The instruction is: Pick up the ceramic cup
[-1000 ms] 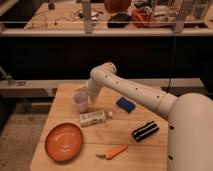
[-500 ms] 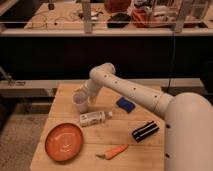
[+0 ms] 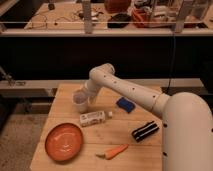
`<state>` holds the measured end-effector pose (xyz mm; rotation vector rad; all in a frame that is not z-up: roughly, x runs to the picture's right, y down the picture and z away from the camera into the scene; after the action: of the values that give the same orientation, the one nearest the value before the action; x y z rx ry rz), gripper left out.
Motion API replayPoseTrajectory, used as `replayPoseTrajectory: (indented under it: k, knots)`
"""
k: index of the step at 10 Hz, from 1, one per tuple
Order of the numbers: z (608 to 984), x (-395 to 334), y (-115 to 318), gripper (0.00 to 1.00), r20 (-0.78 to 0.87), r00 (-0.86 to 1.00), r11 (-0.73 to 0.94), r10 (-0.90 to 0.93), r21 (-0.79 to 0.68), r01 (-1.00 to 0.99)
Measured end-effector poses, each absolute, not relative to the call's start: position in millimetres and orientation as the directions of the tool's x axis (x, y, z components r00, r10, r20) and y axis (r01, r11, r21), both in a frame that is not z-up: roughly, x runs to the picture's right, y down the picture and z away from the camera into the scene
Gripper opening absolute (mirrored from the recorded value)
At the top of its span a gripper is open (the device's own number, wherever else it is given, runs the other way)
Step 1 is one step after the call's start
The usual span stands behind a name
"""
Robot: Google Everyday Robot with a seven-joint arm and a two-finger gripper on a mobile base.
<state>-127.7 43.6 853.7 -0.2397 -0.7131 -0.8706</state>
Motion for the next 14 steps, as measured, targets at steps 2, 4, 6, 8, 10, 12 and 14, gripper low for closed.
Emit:
replayPoseTrajectory:
  k: [2,4,6,8,10,12,14]
  knots:
    - [856,-129,43,0.80,0.662,0.427,0.630,-0.616,0.088,0.772]
    - [858,-128,44,0.80,0.664,0.425,0.627,-0.616,0.086,0.775]
    - [862,-128,44,0.80,0.665,0.422,0.624,-0.616,0.084,0.777]
    - [864,-129,45,0.77,0.666,0.418,0.619,-0.618,0.084,0.781]
    - [866,-129,45,0.65,0.666,0.415,0.615,-0.620,0.084,0.784]
    - [870,-128,45,0.38,0.665,0.409,0.609,-0.624,0.086,0.789]
    - [872,-123,49,0.19,0.669,0.406,0.599,-0.622,0.074,0.797]
